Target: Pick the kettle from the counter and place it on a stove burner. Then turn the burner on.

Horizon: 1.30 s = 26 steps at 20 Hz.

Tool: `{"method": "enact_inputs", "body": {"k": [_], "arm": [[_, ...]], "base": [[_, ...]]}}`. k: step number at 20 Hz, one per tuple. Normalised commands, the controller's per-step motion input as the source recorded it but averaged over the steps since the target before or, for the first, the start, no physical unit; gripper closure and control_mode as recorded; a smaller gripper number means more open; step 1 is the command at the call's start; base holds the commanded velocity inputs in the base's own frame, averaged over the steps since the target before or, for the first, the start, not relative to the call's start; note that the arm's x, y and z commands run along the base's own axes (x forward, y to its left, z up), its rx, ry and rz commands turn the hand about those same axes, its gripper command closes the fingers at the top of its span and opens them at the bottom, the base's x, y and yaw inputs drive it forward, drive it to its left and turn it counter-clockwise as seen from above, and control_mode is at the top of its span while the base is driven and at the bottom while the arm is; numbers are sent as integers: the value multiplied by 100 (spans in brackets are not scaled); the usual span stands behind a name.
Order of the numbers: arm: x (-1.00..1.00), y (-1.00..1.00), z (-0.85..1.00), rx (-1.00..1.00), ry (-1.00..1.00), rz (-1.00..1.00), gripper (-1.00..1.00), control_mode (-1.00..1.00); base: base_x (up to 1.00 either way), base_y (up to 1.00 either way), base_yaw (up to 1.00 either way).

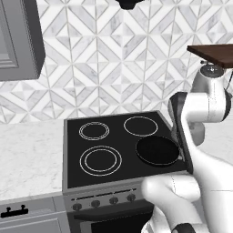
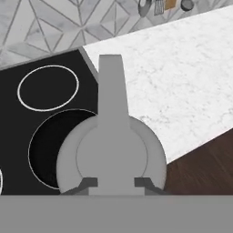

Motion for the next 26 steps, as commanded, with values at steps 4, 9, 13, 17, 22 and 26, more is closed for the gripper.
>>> {"method": "enact_inputs", "body": {"k": [4, 9, 13, 17, 22, 26], "arm": [[-32, 85, -7, 0, -1, 20, 100, -100], [-15, 84, -1, 0, -1, 17, 100, -100], [-8, 94, 0, 0, 0, 15, 100, -100], [-6, 100, 0, 0, 0, 15, 100, -100], [0, 97, -7, 0, 0, 16, 100, -100], [0, 70, -21, 0, 0, 15, 100, -100]], "base": [[0, 0, 0], [0, 0, 0], [0, 0, 0], [0, 0, 0], [0, 0, 0], [0, 0, 0]]}}
